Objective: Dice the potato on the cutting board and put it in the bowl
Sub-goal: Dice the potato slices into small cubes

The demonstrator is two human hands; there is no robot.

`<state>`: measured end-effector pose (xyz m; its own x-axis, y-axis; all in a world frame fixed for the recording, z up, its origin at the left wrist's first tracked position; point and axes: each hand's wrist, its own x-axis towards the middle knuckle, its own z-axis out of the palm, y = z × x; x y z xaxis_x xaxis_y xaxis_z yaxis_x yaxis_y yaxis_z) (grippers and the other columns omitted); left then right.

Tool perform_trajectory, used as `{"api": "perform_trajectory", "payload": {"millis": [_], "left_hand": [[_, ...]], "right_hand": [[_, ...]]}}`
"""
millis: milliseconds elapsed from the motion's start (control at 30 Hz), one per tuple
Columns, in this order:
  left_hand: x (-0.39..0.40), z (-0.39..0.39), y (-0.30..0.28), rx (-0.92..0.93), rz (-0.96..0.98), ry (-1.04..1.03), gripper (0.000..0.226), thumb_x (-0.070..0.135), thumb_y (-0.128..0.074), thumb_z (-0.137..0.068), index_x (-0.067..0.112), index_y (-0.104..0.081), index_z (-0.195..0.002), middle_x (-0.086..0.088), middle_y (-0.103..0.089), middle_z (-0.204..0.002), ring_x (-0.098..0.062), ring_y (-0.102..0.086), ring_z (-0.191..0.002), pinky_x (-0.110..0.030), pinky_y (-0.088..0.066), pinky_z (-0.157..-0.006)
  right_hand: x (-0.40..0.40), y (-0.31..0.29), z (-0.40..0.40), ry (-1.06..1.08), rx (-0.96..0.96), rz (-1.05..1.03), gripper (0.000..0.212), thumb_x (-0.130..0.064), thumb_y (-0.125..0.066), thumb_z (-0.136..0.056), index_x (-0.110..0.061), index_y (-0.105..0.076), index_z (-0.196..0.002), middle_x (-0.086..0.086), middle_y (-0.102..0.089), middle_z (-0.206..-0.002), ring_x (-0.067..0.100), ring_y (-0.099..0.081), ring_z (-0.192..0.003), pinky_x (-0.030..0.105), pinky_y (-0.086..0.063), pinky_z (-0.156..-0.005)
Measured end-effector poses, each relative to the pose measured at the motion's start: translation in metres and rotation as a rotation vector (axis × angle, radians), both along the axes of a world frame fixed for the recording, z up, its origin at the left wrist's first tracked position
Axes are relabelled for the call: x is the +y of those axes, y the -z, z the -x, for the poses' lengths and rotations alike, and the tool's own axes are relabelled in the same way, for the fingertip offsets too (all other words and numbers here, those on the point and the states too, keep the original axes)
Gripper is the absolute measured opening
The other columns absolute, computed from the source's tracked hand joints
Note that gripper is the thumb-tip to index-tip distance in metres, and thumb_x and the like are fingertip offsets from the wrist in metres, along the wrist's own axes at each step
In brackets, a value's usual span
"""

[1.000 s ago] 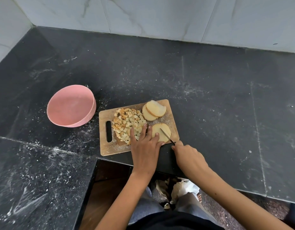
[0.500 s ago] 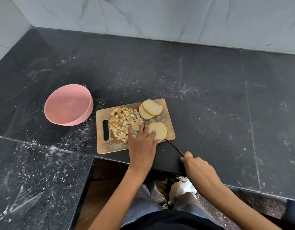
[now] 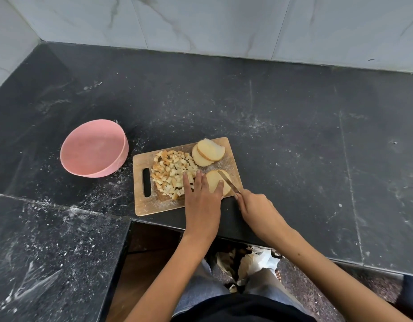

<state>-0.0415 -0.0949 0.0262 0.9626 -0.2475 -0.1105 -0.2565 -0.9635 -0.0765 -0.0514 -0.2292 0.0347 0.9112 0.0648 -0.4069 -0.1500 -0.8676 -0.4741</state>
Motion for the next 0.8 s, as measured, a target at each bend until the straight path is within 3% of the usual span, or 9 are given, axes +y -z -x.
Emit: {"api": "perform_trajectory", "payload": {"millis": [233,467,700,800], "left_hand": [[0.001,-0.001,-0.002,0.013,0.061,-0.019,0.043,0.03,-0.032,-0.105,0.025,-0.037,-0.148,-0.026,-0.029,-0.152,-0.035,-0.014,-0.147,-0.052,0.023,-0.106],[0.001,0.0,0.0,0.029,0.052,-0.022,0.044,0.03,-0.025,-0.107,0.026,-0.026,-0.151,-0.024,-0.02,-0.156,-0.032,-0.006,-0.149,-0.052,0.02,-0.111],[-0.001,-0.001,0.002,0.021,0.026,-0.022,0.045,0.03,-0.026,-0.107,0.025,-0.025,-0.152,-0.024,-0.021,-0.156,-0.033,-0.007,-0.149,-0.052,0.016,-0.113],[-0.001,0.0,0.004,-0.002,0.023,-0.015,0.045,0.031,-0.027,-0.107,0.025,-0.026,-0.151,-0.024,-0.022,-0.156,-0.032,-0.008,-0.149,-0.052,0.014,-0.114]], "right_hand": [[0.008,0.005,-0.009,-0.015,0.022,0.028,0.037,-0.03,-0.026,-0.104,-0.006,-0.053,-0.107,0.017,-0.063,-0.097,0.036,-0.06,-0.09,0.035,-0.04,-0.068],[0.01,-0.001,-0.011,-0.054,0.055,0.176,0.034,-0.028,-0.024,-0.105,-0.005,-0.047,-0.115,0.017,-0.059,-0.107,0.037,-0.059,-0.099,0.034,-0.037,-0.068],[-0.015,-0.007,0.033,-0.085,0.154,0.255,0.025,-0.034,-0.02,-0.105,-0.014,-0.03,-0.093,0.012,-0.061,-0.101,0.035,-0.06,-0.096,0.035,-0.037,-0.067],[-0.018,-0.008,0.038,-0.085,0.141,0.247,0.025,-0.035,-0.02,-0.105,-0.015,-0.029,-0.093,0.004,-0.056,-0.085,0.033,-0.061,-0.094,0.033,-0.036,-0.065]]}}
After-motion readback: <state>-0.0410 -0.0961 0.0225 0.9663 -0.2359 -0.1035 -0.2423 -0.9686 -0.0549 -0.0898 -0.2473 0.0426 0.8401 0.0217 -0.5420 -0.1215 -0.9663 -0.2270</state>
